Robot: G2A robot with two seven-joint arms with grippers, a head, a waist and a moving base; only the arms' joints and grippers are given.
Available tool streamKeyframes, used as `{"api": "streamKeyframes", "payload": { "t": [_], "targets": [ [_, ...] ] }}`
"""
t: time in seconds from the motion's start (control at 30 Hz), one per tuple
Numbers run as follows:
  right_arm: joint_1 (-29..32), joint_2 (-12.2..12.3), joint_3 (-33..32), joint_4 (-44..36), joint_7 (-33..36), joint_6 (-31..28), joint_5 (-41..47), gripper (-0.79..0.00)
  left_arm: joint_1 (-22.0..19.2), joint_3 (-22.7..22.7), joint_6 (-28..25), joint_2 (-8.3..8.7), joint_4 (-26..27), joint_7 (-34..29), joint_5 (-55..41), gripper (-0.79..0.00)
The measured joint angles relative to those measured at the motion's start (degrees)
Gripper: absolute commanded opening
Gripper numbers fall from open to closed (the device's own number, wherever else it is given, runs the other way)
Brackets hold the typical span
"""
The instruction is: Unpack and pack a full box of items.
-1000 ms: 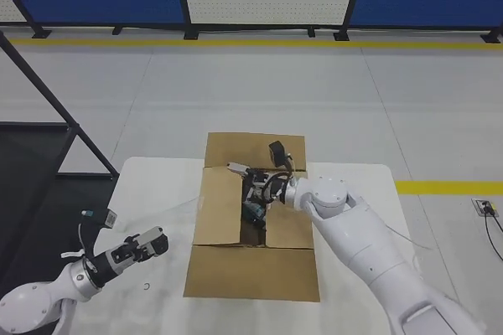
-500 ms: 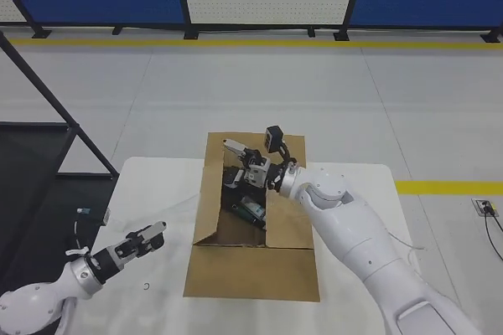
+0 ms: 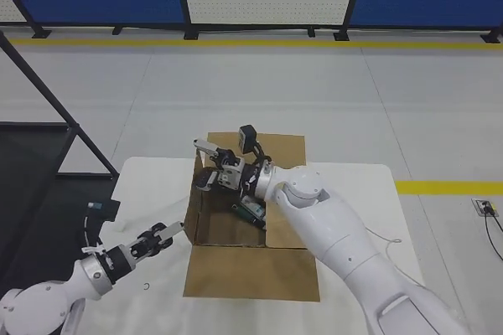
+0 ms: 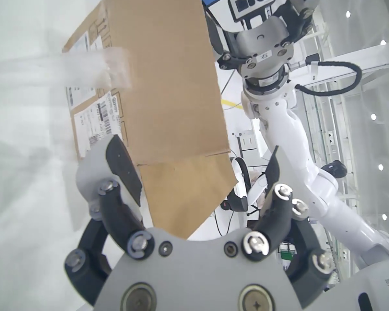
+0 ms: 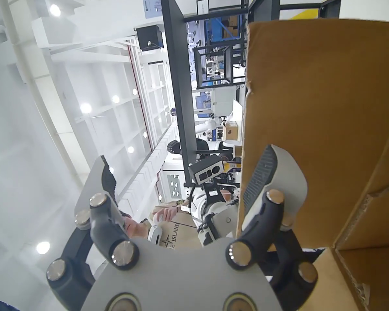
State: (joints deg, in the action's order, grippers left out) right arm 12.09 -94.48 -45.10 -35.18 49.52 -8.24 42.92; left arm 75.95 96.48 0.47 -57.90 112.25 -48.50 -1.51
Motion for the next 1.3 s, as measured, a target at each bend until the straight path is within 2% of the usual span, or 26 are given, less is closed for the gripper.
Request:
{"api": "streamKeyframes", "payload": {
  "t": [0.17,0.4,0.6,0.83,1.07,1.3],
  "targets": [
    [-1.18,-1.32,0.59,2.13,3.87,-0.79,0.61,0.000,-1.87,-1.66,3.34,0.13,-0.35,0.35,1.92,0.000],
    [-2.52,-2.81,0.32,5.65,8.83,-1.02,2.24,0.000,-5.76,-4.69,7.34,0.11,-4.58,1.30,2.55,0.000],
    [-3.63,-3.54,-0.11,8.30,12.68,-1.17,2.31,0.000,-6.86,-5.61,8.72,0.29,-6.48,0.54,3.25,0.000],
    [-3.96,-4.24,-0.80,10.10,10.98,-3.83,1.45,0.000,-7.10,-5.34,9.42,0.50,-6.70,0.75,3.21,0.000],
    [-4.23,-3.33,-3.66,11.41,11.09,-7.70,1.40,0.000,-4.82,-2.67,9.85,0.91,-7.32,0.99,3.01,0.000],
    [-3.44,-0.99,-7.74,11.20,12.21,-11.11,0.98,0.000,-2.83,-0.69,10.56,1.30,-8.62,0.52,3.12,0.000]
  ]
}}
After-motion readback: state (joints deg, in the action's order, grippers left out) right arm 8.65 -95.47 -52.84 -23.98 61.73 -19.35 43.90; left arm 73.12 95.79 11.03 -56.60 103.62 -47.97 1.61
